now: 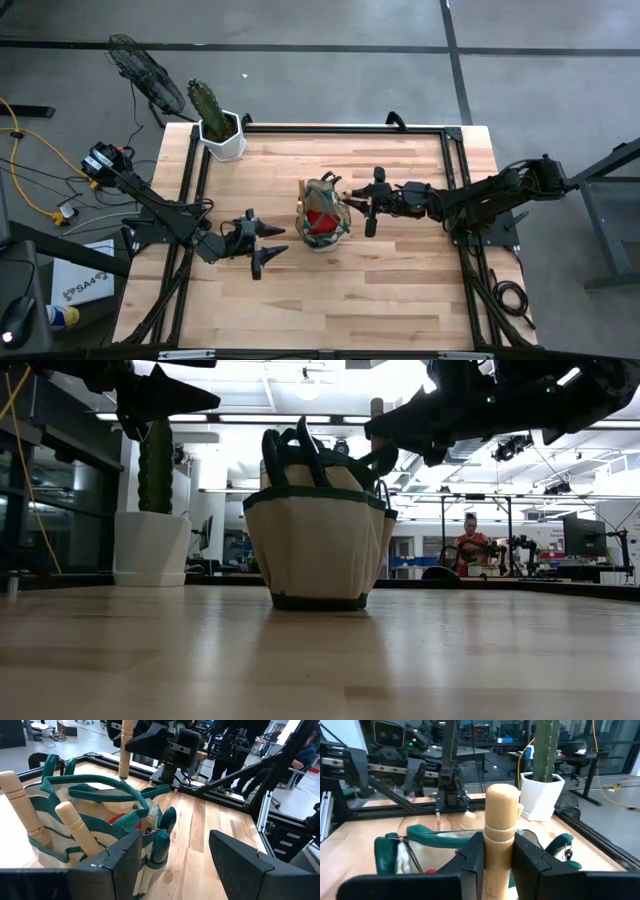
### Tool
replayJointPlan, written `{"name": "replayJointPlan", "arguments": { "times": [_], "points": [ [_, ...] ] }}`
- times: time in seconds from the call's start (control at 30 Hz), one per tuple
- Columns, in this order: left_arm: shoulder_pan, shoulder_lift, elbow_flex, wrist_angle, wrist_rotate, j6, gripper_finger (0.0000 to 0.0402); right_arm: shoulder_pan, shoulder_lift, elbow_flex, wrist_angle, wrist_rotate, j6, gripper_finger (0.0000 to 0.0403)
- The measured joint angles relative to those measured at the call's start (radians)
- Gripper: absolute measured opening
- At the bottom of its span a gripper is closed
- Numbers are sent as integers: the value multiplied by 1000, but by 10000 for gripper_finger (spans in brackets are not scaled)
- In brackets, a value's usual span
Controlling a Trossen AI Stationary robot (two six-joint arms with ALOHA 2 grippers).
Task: Pick & Place Garden tools in Gardening bag
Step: Put the brown hand rake into the gardening bag
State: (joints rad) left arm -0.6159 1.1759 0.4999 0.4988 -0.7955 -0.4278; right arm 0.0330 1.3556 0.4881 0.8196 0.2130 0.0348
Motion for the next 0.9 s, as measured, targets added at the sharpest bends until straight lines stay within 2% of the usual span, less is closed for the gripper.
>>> {"name": "replayJointPlan", "arguments": {
  "times": [0.47, 0.67, 0.9],
  "points": [
    [0, 0, 0, 0, -1, 0, 225, -7, 0, 0, 0, -67, 20, 58],
    [0, 0, 0, 0, -3, 0, 225, -23, 0, 0, 23, -136, 18, 58],
    [0, 0, 0, -1, -3, -1, 225, -22, 0, 2, 5, -109, 43, 58]
  ]
}}
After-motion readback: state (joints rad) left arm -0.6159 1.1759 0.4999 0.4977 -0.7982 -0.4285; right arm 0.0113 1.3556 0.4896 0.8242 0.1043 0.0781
